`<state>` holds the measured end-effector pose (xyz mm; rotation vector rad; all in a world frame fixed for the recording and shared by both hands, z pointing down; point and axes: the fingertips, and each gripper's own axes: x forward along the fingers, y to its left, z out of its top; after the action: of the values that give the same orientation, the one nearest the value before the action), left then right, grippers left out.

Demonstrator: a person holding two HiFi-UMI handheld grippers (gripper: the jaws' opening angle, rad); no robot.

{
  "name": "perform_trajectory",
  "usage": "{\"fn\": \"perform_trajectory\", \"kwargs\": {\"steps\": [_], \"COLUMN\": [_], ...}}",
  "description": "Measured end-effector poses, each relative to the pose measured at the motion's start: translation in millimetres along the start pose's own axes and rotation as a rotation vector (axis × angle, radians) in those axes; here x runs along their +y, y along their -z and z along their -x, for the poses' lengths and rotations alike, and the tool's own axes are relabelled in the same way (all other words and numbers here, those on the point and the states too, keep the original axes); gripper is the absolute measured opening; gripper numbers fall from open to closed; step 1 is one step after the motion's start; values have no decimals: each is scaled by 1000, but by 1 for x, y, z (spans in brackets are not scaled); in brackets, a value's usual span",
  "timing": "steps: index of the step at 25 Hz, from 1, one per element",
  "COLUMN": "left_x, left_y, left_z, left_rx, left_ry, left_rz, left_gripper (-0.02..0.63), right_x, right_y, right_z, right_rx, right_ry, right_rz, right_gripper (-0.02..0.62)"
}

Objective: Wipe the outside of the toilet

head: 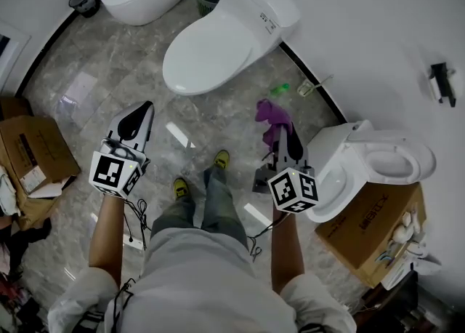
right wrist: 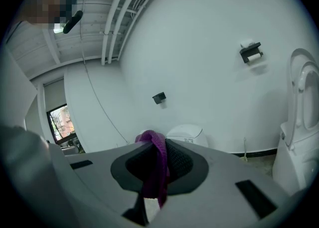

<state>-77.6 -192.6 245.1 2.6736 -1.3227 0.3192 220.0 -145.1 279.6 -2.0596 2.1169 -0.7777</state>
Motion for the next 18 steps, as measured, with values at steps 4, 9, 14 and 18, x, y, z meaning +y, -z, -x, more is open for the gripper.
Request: {"fn": "perform_trajectory", "kwargs": {"steps": [4, 9, 14, 18], "left_x": [13, 15, 9, 6], "left_y": [30, 72, 117, 160], "left_z": [-25, -48, -69, -82], "left_rx": [35, 75, 100, 120], "left_ry": [-17, -2, 9, 31], "left_rz": [9, 2, 27, 39], "left_gripper": [12, 12, 12, 12], "right_x": [-20, -42, -66, -79], "right_y": [19, 55, 93, 116], "right_z": [-33, -59, -76, -88], "right_rx": [26, 49, 50, 27], "right_ry": [3, 10, 29, 32], "right_rz": [8, -4, -21, -23], "right_gripper": [55, 55, 55, 55]}}
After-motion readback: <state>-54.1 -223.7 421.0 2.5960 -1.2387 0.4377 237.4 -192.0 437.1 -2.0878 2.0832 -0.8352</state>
